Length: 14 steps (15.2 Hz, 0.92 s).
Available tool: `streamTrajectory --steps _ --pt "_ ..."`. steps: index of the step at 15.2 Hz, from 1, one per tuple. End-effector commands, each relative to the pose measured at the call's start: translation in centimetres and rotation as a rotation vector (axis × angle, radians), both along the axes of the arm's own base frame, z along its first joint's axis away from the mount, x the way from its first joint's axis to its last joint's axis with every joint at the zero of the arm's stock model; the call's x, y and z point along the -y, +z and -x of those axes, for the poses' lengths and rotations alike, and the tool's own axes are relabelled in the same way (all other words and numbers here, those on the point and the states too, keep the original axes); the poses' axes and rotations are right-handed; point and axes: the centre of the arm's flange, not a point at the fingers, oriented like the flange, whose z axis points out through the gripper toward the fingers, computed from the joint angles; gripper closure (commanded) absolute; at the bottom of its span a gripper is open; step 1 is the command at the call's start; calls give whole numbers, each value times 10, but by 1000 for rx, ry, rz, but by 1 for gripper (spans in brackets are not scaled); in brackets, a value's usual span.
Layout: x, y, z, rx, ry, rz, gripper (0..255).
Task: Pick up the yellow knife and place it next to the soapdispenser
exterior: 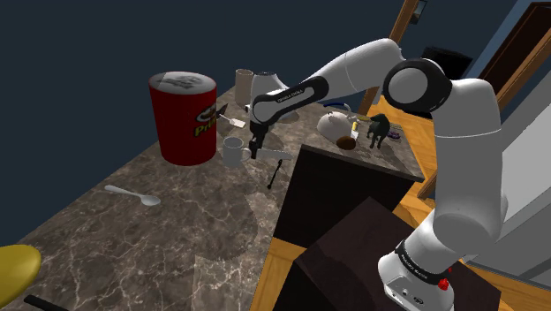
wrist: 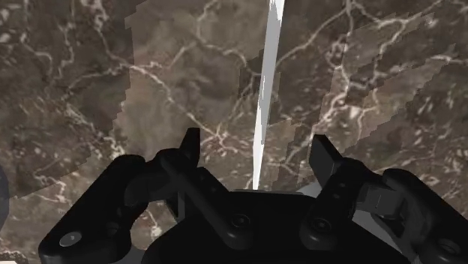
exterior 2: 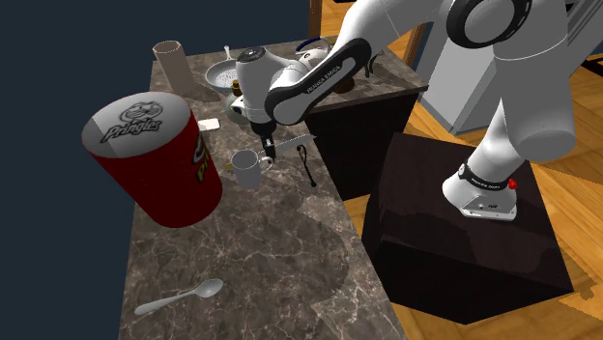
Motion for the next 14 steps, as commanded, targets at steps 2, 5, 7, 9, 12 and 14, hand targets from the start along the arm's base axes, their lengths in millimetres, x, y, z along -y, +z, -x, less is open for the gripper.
streamTrajectory --steps 2,5,7,9,12,14 --pt "0 0 0 0 0 0 0" --pt "0 26 -1 0 0 0 0" --pt "-1 50 -1 0 0 0 0" --pt "-1 50 -1 0 0 0 0" --pt "-1 50 -1 0 0 0 0" --pt "-1 50 -1 0 0 0 0"
